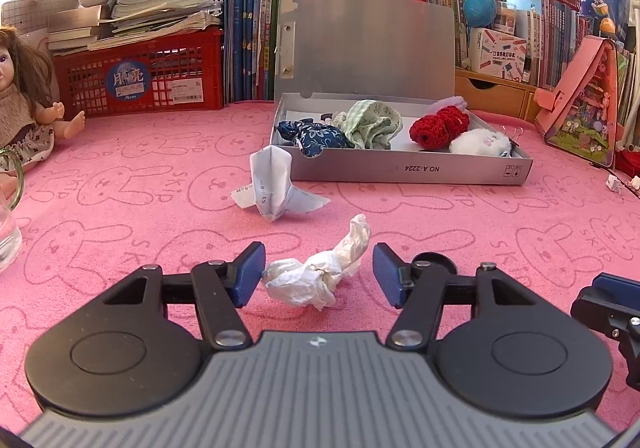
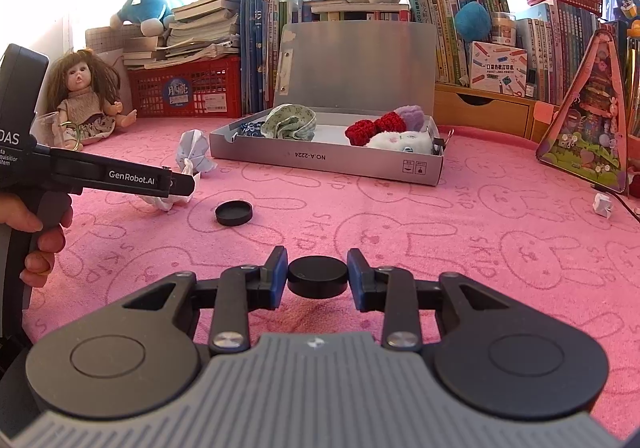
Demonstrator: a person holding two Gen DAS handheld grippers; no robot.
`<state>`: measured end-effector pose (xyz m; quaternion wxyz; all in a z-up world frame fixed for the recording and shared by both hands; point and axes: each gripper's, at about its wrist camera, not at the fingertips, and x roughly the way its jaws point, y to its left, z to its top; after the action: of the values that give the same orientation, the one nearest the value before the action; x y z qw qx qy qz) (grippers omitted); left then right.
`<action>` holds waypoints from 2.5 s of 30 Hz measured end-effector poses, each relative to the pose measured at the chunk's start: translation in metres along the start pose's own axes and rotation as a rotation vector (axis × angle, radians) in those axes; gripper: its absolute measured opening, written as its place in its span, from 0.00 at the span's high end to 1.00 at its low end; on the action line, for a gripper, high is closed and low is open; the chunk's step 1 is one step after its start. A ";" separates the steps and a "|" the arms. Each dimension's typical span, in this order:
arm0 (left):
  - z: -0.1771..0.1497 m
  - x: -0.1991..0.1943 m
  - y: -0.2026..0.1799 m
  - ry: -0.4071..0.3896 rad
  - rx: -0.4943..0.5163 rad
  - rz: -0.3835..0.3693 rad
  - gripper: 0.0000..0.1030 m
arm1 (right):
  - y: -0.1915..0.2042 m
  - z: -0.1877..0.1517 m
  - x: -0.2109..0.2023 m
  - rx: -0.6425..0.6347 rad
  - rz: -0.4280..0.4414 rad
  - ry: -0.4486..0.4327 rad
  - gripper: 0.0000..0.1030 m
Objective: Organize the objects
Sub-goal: 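Close the left gripper on the crumpled white tissue, then carry the tissue with the left gripper while the right gripper carries the black lid into the box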
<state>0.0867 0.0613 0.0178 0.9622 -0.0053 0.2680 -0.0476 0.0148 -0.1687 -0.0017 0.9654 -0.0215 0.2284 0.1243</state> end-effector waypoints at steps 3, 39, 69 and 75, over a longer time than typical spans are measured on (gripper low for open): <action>-0.001 0.004 -0.001 0.016 0.008 0.014 0.37 | -0.001 0.001 0.005 0.012 -0.009 0.005 0.64; 0.000 0.005 -0.002 0.027 -0.031 0.022 0.54 | 0.000 0.009 0.035 0.069 -0.052 0.070 0.64; 0.077 0.025 -0.002 -0.048 -0.038 0.003 0.54 | -0.052 0.093 0.063 0.119 -0.109 0.002 0.64; 0.097 0.043 0.000 -0.048 -0.050 0.003 0.54 | -0.064 0.116 0.082 0.142 -0.092 0.006 0.64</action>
<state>0.1737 0.0560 0.0782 0.9680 -0.0300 0.2460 -0.0393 0.1525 -0.2000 0.0642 0.9685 0.0359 0.2382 0.0631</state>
